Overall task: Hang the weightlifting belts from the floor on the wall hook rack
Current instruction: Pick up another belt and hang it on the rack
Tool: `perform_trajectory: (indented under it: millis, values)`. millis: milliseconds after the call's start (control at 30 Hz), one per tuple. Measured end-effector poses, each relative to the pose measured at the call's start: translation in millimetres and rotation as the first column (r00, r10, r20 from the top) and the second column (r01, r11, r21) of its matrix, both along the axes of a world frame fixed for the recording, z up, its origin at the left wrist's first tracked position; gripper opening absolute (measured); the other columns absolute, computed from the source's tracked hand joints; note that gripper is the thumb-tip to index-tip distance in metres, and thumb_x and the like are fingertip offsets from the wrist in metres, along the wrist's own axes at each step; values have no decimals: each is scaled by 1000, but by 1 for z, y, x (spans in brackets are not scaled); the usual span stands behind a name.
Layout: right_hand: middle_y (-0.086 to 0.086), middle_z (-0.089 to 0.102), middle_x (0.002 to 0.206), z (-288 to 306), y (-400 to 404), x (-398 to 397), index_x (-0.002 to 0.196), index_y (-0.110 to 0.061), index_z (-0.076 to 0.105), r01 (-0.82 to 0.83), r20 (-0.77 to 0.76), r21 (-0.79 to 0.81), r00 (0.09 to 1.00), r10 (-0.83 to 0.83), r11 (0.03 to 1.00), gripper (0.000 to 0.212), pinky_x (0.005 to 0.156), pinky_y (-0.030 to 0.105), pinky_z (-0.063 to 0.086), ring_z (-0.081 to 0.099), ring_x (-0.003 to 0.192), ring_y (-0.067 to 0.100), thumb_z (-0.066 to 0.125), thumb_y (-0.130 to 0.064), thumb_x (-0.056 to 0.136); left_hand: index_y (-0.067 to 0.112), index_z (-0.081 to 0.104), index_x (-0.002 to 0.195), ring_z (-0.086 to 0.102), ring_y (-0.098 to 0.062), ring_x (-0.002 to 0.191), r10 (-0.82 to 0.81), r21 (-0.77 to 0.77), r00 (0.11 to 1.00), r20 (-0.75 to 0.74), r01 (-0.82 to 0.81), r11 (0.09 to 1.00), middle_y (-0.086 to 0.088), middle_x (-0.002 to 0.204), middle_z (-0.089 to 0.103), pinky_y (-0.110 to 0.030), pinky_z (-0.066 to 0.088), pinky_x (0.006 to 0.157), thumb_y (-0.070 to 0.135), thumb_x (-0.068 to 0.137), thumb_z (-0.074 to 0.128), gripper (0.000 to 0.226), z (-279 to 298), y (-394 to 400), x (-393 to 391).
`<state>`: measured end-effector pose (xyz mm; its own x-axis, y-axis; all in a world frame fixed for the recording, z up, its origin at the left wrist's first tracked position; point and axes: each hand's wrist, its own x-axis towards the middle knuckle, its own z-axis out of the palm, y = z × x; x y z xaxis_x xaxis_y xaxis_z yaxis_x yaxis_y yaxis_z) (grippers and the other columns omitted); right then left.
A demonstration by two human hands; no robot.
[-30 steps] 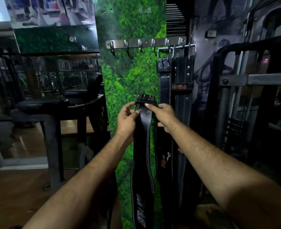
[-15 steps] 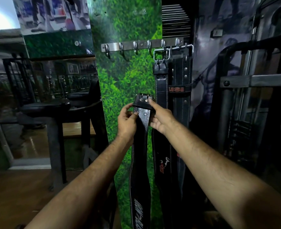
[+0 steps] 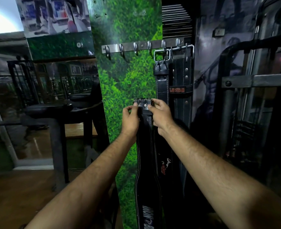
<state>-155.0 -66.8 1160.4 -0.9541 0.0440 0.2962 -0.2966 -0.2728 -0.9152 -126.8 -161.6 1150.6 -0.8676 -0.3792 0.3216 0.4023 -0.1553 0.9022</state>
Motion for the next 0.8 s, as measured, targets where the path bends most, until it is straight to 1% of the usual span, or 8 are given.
perform_trajectory:
  millis: [67, 133, 200, 300, 400, 533, 667, 800]
  values:
    - [1, 70, 112, -2, 2, 0, 130, -13, 53, -11, -55, 20, 998, 12, 1000, 34, 67, 21, 54, 68, 86, 9, 57, -2, 98, 12, 55, 105, 69, -28, 94, 52, -1, 997, 51, -52, 999, -13, 103, 69, -43, 58, 85, 43, 98, 52, 32, 5, 0, -3]
    - [-2, 69, 105, -3, 4, 1, 130, -10, 51, -17, -99, 46, 995, 21, 999, 34, 65, 13, 53, 68, 77, -3, 54, 2, 98, 15, 55, 95, 69, -35, 98, 88, -3, 992, 92, -88, 996, -18, 108, 70, -50, 58, 87, 48, 96, 54, 33, 11, -3, -7]
    - [-2, 68, 107, -2, 5, 2, 128, -12, 50, -38, -142, 70, 989, 47, 997, 34, 64, 11, 53, 69, 76, -7, 52, 4, 99, 15, 56, 93, 69, -31, 91, 54, -10, 993, 105, -53, 999, -16, 104, 70, -44, 60, 80, 45, 97, 54, 30, 18, -6, -6]
    - [8, 68, 125, 2, 6, 2, 120, -21, 53, -61, -205, 88, 976, 78, 994, 33, 84, 31, 58, 71, 96, 12, 52, 4, 98, 14, 64, 101, 67, -21, 87, -7, -66, 997, 82, 13, 998, -5, 98, 71, -29, 53, 70, 40, 99, 52, 29, 27, -11, -2]
    - [8, 65, 131, 4, 8, 2, 114, -27, 56, -69, -239, 143, 966, 102, 987, 33, 104, 51, 49, 65, 117, 27, 54, 2, 97, 12, 68, 100, 69, -18, 89, -6, -170, 999, 47, 14, 985, -4, 98, 73, -27, 52, 73, 40, 98, 54, 32, 32, -16, -1]
    - [11, 54, 142, 6, 8, 0, 120, -24, 52, -37, -241, 144, 968, 72, 989, 36, 110, 49, 44, 54, 131, 24, 55, 2, 96, 4, 67, 98, 66, -25, 84, -42, -154, 999, -24, 38, 987, -12, 92, 71, -38, 53, 80, 30, 100, 55, 29, 34, -13, -5]
    - [-5, 58, 127, 20, 12, 1, 133, -21, 51, 1, -139, 176, 990, 24, 984, 38, 71, 31, 49, 61, 111, 15, 62, -20, 97, 2, 65, 95, 62, -27, 82, -25, -90, 998, -49, 21, 996, -16, 90, 68, -42, 54, 77, 27, 102, 51, 29, 41, -6, -8]
    - [1, 75, 105, 38, 12, -10, 106, -15, 65, 23, -123, 207, 992, 2, 978, 19, 59, 27, 48, 68, 78, 14, 65, -31, 95, -10, 62, 110, 64, -32, 88, -44, -49, 997, -68, 41, 998, -33, 110, 67, -56, 54, 87, 30, 103, 48, 43, 51, -4, -18]
